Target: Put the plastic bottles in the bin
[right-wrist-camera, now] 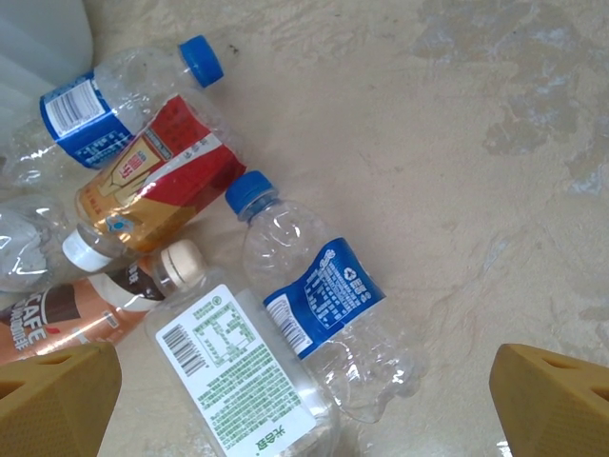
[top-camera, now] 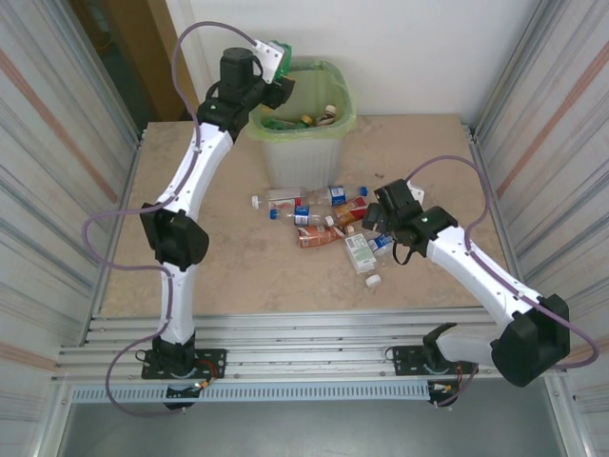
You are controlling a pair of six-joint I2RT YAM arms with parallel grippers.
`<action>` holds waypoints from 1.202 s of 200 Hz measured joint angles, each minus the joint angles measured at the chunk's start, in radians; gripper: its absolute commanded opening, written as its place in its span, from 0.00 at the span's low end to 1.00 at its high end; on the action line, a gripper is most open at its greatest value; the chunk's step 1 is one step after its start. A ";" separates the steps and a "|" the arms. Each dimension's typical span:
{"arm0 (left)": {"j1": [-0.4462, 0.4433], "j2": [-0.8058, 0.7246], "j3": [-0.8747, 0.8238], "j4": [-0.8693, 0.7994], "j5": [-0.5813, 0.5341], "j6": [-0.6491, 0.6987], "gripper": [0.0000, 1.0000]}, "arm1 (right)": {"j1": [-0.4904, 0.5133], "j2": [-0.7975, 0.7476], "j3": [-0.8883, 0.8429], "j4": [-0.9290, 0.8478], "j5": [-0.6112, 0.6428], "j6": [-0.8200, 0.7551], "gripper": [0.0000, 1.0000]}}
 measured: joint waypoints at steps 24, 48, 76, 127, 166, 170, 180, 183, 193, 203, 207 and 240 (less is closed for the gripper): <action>0.000 0.029 0.005 -0.010 -0.004 0.000 0.64 | 0.006 0.000 0.000 -0.010 0.011 0.001 0.98; 0.000 0.039 0.005 -0.027 -0.008 -0.003 0.76 | 0.006 -0.001 0.000 -0.023 0.021 0.012 0.98; 0.000 0.039 0.005 -0.027 -0.014 -0.004 0.82 | 0.006 -0.008 0.000 -0.029 0.026 0.018 0.98; 0.000 0.039 0.005 -0.027 -0.016 -0.003 0.84 | 0.006 -0.013 0.000 -0.032 0.029 0.018 0.98; 0.000 0.039 0.005 -0.027 -0.024 -0.004 0.85 | 0.006 -0.013 0.000 -0.032 0.029 0.018 0.98; 0.000 0.039 0.005 -0.027 -0.025 -0.004 0.85 | 0.006 -0.013 0.000 -0.032 0.029 0.018 0.98; 0.000 0.037 0.004 -0.028 -0.026 -0.007 0.86 | 0.006 -0.013 0.000 -0.032 0.029 0.018 0.98; 0.000 0.036 0.004 -0.029 -0.026 -0.009 0.86 | 0.006 -0.013 0.000 -0.032 0.029 0.018 0.98; 0.000 0.031 0.003 -0.030 -0.026 -0.013 0.87 | 0.006 -0.010 0.000 -0.032 0.029 0.018 0.98; 0.000 0.023 -0.003 -0.031 -0.026 -0.019 0.89 | 0.006 -0.006 0.000 -0.032 0.028 0.018 0.98; 0.000 0.018 -0.006 -0.031 -0.026 -0.019 0.90 | 0.006 -0.003 0.000 -0.032 0.028 0.018 0.98; 0.000 -0.057 -0.051 -0.030 -0.025 -0.045 0.99 | 0.006 0.013 0.000 -0.033 0.021 0.018 0.98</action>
